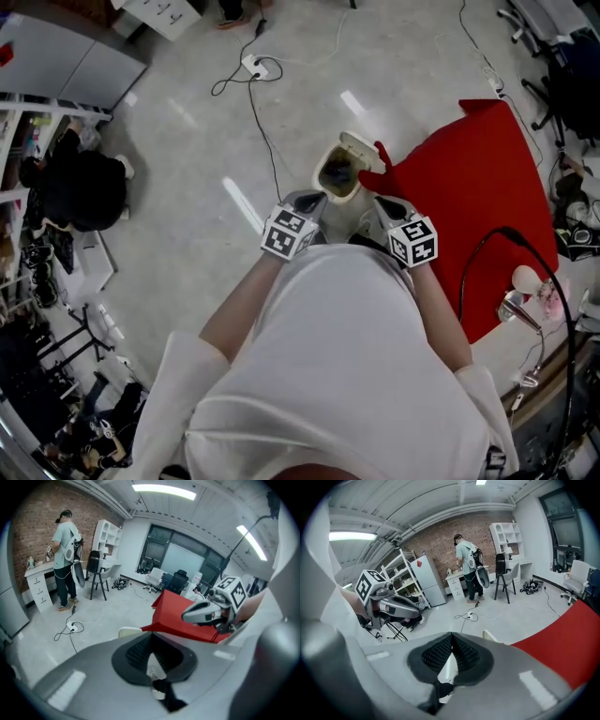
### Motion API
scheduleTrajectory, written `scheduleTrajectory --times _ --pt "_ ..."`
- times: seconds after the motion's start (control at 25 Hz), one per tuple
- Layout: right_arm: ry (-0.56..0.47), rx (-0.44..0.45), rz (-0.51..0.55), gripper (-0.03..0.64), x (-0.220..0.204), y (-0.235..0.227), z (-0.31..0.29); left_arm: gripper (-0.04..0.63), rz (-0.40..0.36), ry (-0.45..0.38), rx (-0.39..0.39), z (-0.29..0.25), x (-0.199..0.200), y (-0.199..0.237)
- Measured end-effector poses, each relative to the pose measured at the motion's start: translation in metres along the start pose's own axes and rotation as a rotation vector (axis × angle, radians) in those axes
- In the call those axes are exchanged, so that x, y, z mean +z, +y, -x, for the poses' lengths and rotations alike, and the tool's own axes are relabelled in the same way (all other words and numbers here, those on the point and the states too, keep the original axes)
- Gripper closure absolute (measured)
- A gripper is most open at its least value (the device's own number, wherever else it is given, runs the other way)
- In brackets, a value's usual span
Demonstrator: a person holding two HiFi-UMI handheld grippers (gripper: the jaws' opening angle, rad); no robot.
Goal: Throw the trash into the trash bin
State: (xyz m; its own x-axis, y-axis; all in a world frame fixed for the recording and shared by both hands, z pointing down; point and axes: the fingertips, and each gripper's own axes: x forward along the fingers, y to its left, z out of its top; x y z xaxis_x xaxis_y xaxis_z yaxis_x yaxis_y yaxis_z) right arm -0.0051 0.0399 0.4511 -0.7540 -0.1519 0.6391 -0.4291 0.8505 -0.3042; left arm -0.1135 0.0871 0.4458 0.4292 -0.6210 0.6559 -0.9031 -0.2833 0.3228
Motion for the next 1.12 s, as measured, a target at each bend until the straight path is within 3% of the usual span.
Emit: scheduleTrajectory --times 1.12 --pt "-0.060 -0.036 0.007 0.615 0.017 -0.019 0.011 0.591 -0.031 -0.027 0.033 -0.003 0.012 0.008"
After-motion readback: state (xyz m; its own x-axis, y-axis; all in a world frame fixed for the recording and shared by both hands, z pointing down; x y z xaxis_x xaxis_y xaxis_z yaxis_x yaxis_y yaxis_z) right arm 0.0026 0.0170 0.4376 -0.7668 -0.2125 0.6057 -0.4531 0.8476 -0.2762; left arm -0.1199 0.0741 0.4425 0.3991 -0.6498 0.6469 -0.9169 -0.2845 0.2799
